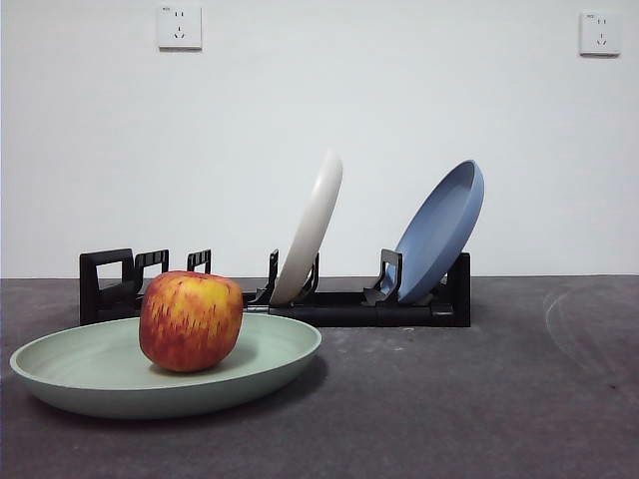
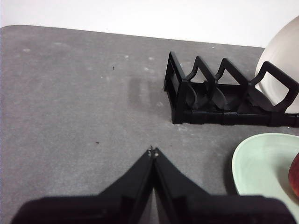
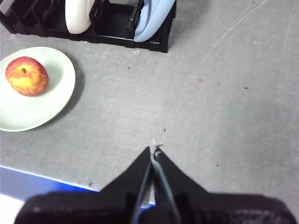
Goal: Take the green plate from the plate rack,put the plate on the table,take the apple from the table,put the apple in the plate
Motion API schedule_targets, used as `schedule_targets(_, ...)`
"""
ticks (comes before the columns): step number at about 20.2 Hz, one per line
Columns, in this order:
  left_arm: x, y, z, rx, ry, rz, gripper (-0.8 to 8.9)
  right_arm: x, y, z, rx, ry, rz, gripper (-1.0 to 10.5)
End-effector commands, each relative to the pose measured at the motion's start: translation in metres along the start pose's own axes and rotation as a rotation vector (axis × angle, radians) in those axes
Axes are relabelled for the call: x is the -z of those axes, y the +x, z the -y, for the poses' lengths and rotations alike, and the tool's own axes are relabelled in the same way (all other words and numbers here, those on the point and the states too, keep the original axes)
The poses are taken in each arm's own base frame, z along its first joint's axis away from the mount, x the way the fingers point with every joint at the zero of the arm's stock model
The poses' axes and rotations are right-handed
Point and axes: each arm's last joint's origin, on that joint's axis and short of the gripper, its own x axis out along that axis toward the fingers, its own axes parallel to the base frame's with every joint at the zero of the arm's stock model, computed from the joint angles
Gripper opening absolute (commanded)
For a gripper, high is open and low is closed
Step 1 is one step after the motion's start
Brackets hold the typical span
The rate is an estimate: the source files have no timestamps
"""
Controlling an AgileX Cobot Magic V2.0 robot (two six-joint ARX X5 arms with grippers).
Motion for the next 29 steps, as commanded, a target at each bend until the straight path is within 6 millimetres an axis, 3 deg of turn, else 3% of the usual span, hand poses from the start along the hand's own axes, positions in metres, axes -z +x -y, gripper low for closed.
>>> schedule_targets(1,0.002,0.001,0.000,0.003,0.016,-0.005,-0.03,0.000,0.002,0.001,0.037,-0.029,0.018,0.0)
schedule_targets(5,0.003,0.002,0.000,0.002,0.016,-0.012,-0.03,-0.004,0.010,0.003,0.254,-0.076,0.138,0.0)
schedule_targets(8,0.003,0.002,0.000,0.002,0.016,-0.012,-0.03,0.002,0.048,0.003,0.325,-0.110,0.224,0.0)
schedule_targets(12,0.003,0.002,0.000,0.002,0.016,-0.012,-0.03,0.033,0.121,0.022,0.034,-0.112,0.402,0.0)
schedule_targets(15,0.003,0.002,0.000,0.002,0.016,-0.012,-0.03,0.067,0.150,0.048,-0.049,-0.047,0.541,0.0)
schedule_targets(21,0.003,0.002,0.000,0.002,0.016,-0.012,-0.03,0.108,0.157,0.069,0.240,0.054,0.597,0.0)
schedule_targets(29,0.003,0.002,0.000,0.002,0.016,-0.012,-0.03,0.130,0.162,0.067,0.262,0.061,0.626,0.0)
